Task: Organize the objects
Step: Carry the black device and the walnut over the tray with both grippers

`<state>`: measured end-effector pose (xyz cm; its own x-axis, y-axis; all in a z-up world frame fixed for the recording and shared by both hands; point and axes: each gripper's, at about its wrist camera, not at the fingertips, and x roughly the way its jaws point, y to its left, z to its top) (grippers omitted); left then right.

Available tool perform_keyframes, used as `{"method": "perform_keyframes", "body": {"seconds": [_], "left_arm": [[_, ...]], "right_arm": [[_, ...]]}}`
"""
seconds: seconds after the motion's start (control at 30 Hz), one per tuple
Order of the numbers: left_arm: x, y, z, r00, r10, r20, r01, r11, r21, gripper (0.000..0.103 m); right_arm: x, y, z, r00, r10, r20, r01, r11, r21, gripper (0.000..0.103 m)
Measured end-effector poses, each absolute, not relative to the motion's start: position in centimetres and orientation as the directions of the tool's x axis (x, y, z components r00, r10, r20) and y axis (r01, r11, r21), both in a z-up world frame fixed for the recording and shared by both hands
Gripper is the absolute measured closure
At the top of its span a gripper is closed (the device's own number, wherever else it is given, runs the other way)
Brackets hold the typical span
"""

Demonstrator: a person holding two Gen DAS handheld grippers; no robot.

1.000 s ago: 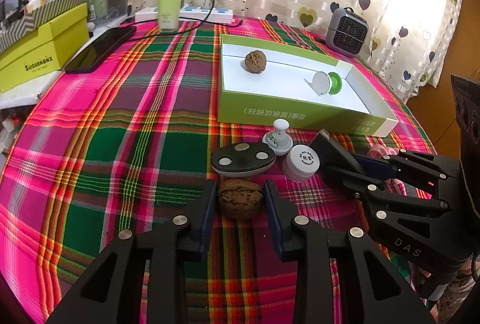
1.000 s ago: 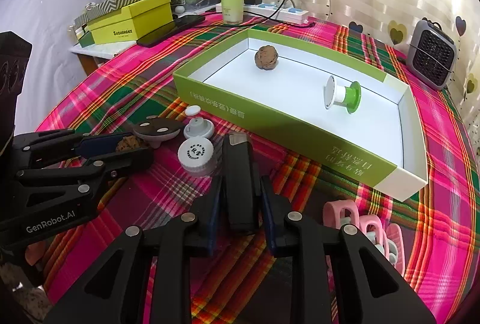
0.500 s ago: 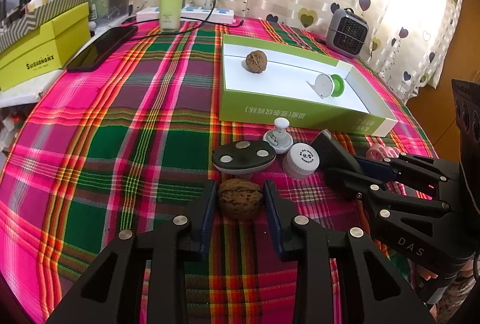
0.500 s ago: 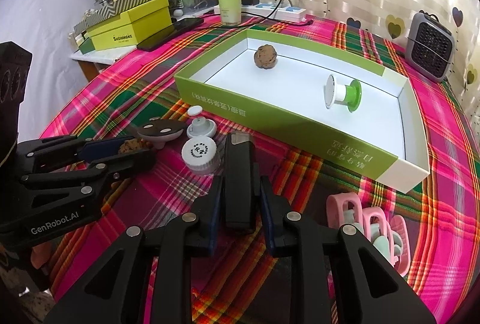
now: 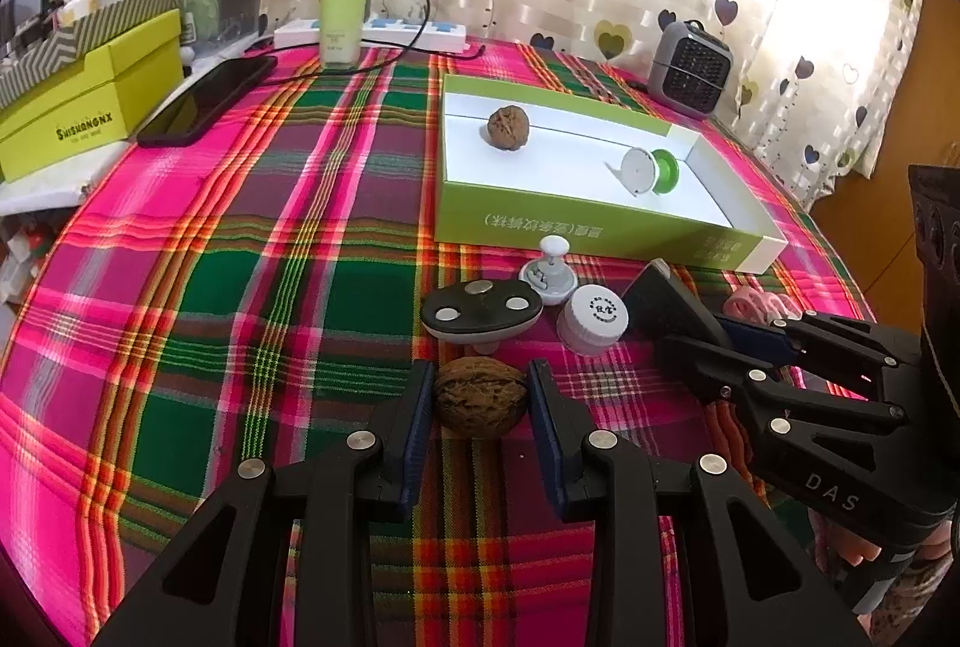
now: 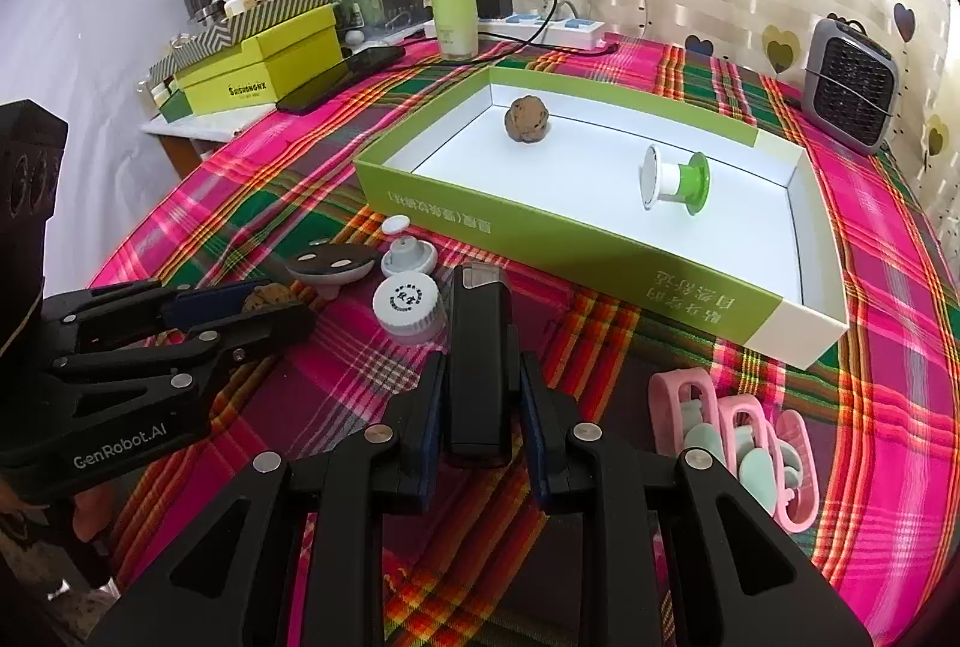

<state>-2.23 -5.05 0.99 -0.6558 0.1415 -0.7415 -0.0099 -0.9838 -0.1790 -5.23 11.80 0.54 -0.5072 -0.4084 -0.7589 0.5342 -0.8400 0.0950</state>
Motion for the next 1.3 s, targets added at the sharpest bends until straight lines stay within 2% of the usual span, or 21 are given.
{"method": "perform_keyframes", "body": {"seconds": [0.73, 1.3], "left_arm": [[-2.7, -4.1, 3.5, -0.687, 0.154, -0.71, -0.038, -0.984, -0.176, 0.074], [-6.5, -3.5, 4.8, -0.684, 0.171, -0.709, -0.066, -0.983, -0.174, 0.074]], "right_arm": [[-5.4, 13.3, 2.4, -0.54, -0.409, -0.736, 0.504, -0.857, 0.106, 0.079], [-7.9, 14.6, 3.9, -0.571, -0.386, -0.724, 0.457, -0.883, 0.11, 0.079]]}}
